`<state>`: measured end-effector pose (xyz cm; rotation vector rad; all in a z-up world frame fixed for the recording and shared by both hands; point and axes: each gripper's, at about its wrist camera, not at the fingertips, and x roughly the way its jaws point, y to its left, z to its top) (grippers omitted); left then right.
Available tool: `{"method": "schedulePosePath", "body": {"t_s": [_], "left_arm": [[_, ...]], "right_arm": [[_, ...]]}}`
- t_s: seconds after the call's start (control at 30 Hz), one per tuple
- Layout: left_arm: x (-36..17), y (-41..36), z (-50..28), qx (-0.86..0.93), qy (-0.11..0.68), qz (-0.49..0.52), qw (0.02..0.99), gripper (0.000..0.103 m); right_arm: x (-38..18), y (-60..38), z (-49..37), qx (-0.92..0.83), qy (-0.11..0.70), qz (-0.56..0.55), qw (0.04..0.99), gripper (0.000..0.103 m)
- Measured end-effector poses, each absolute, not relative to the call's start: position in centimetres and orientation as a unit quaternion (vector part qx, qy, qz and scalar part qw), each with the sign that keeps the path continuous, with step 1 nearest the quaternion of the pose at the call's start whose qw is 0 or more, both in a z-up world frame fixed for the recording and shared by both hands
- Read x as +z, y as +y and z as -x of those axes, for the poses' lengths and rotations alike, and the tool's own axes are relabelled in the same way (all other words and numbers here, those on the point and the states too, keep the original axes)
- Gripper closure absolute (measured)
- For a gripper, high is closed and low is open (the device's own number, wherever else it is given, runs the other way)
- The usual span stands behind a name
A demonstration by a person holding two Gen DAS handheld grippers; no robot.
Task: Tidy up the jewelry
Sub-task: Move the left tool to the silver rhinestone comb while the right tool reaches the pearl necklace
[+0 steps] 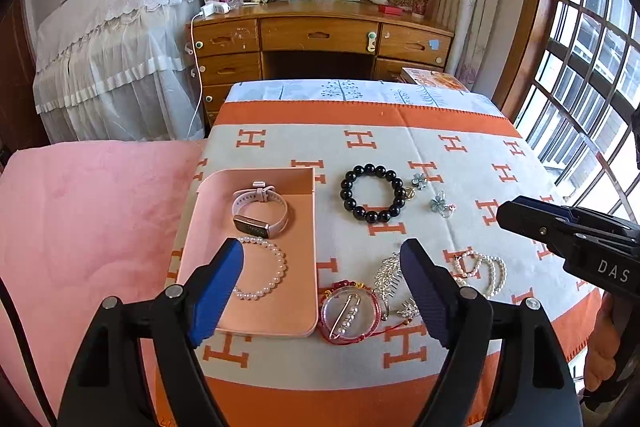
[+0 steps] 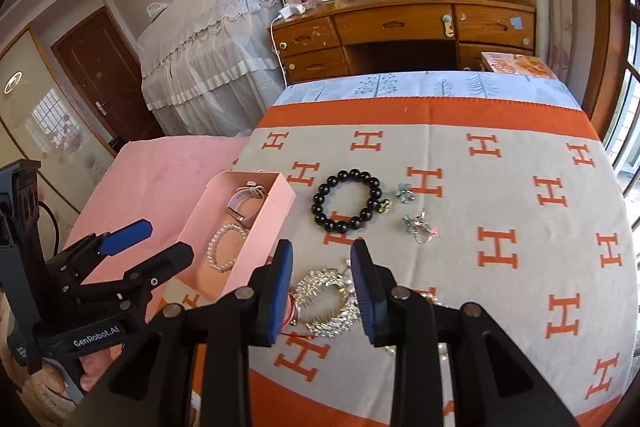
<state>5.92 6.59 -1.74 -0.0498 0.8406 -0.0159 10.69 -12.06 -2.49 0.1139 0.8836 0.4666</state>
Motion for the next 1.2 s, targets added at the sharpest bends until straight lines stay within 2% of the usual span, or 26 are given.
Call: {"method": "schedulePosePath", "body": {"t_s": [0.47, 0.63, 0.7, 0.8, 0.97, 1.1, 1.2], "left_arm": [[-6.9, 1.8, -8.4, -0.077, 0.452, -0.011, 0.889, 0.024], [-8.8, -0.4, -9.8, -0.112, 0.469, -0.077, 0.873, 0.034], [-9.6, -1.1, -10.4, -0.123, 0.481, -0.096, 0.863, 0.044], [-10.8, -1.5, -11.5, -0.135, 0.503, -0.111, 0.847, 0.049], [-12.1, -1.8, -12.6, -0.147, 0.523, -0.133, 0.829, 0.052], [-12.8, -1.8, -13.4, -0.149, 0.537, -0.143, 0.818, 0.062], [-13.4, -1.7, -13.8, -0.152, 0.550, -0.142, 0.809, 0.065]], "right_arm": [[-8.3, -17.9, -9.6, 0.173, 0.469, -0.044, 0.865, 0.071], [-10.5, -19.3, -9.9, 0.163, 0.491, -0.048, 0.854, 0.071], [-10.9, -19.8, -10.1, 0.160, 0.494, -0.054, 0.853, 0.071], [-11.4, -20.5, -10.3, 0.160, 0.497, -0.062, 0.851, 0.071], [-11.9, -21.0, -10.6, 0.164, 0.502, -0.064, 0.847, 0.071], [-12.4, -21.0, -10.9, 0.169, 0.509, -0.065, 0.842, 0.071], [-12.9, -20.9, -11.1, 0.170, 0.515, -0.063, 0.838, 0.071]]}}
